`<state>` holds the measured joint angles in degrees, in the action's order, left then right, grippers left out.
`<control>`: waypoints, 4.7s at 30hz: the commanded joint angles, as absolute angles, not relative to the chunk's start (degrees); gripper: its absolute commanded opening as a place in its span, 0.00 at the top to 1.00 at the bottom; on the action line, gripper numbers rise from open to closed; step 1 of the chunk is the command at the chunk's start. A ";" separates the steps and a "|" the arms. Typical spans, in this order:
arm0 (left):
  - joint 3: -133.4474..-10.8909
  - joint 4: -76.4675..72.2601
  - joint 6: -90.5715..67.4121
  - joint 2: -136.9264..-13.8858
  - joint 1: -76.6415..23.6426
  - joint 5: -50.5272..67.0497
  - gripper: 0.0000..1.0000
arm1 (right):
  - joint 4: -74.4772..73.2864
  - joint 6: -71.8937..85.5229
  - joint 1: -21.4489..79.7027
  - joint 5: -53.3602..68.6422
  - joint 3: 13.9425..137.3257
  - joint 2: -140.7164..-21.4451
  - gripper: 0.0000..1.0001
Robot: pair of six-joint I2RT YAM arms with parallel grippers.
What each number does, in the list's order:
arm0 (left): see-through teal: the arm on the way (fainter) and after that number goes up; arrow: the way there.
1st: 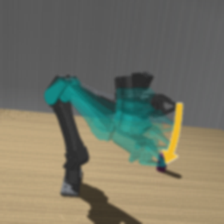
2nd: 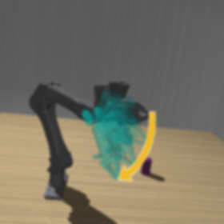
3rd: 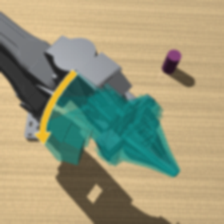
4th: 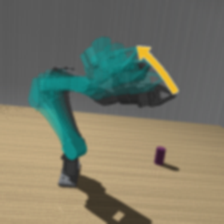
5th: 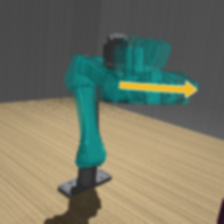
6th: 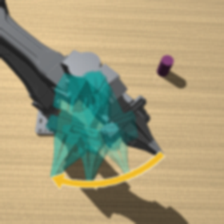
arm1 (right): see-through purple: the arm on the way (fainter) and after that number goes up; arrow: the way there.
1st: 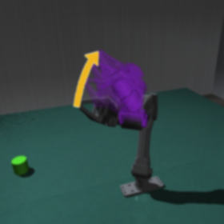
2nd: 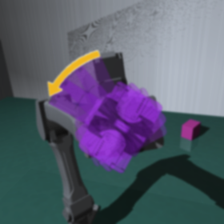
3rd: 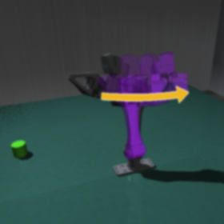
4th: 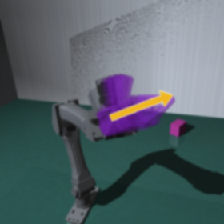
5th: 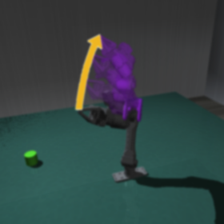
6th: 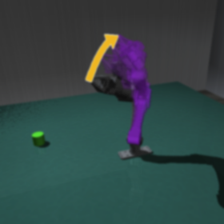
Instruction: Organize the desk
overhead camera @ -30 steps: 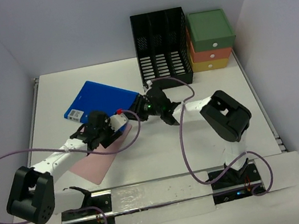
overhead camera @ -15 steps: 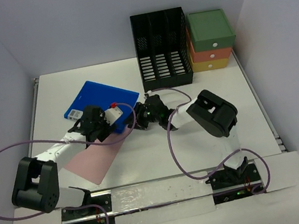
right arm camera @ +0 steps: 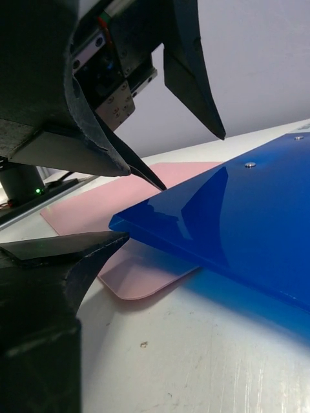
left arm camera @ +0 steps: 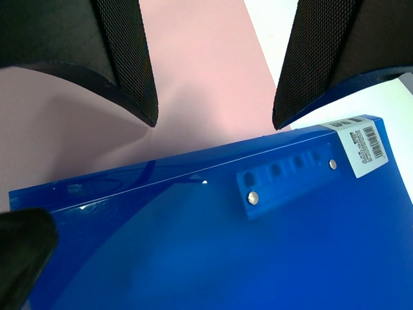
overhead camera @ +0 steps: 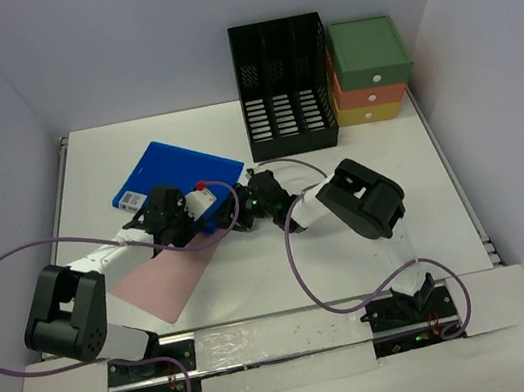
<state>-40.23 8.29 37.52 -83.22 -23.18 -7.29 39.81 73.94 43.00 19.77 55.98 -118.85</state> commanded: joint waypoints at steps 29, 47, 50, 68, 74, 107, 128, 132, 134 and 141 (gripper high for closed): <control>-39.28 4.04 37.44 -82.26 -22.94 -7.39 0.22 | 42.02 79.98 43.33 17.76 67.25 -129.12 0.91; -26.69 -26.78 57.41 -80.33 -24.20 -14.12 0.16 | 45.38 80.13 42.66 19.72 64.48 -123.17 1.00; -25.70 -32.62 58.65 -81.69 -24.23 -14.08 0.16 | 46.47 80.89 42.68 19.98 63.86 -122.90 1.00; -30.26 -31.31 56.52 -90.11 -24.23 -5.98 0.19 | 48.90 81.47 42.89 21.35 60.91 -118.42 1.00; -31.73 -32.29 52.97 -90.68 -24.26 -4.16 0.28 | 49.20 80.75 42.89 22.45 61.00 -118.83 1.00; -47.33 -3.45 22.98 -85.08 -20.77 -3.80 1.00 | 30.70 61.02 37.71 14.02 53.72 -94.72 0.40; -63.91 11.93 -1.01 -74.55 -11.66 5.39 1.00 | 14.41 19.40 54.91 -18.95 71.18 -93.03 0.00; -62.87 11.28 -3.72 -73.51 -11.32 5.86 1.00 | 15.42 17.97 56.83 -21.21 76.90 -98.09 0.00; -62.31 10.62 -5.70 -73.22 -11.06 6.59 1.00 | 17.22 15.41 58.40 -22.67 80.84 -101.21 0.00; -64.62 8.72 -11.18 -74.72 -9.93 8.54 1.00 | 19.10 9.38 63.01 -31.66 88.65 -111.38 0.00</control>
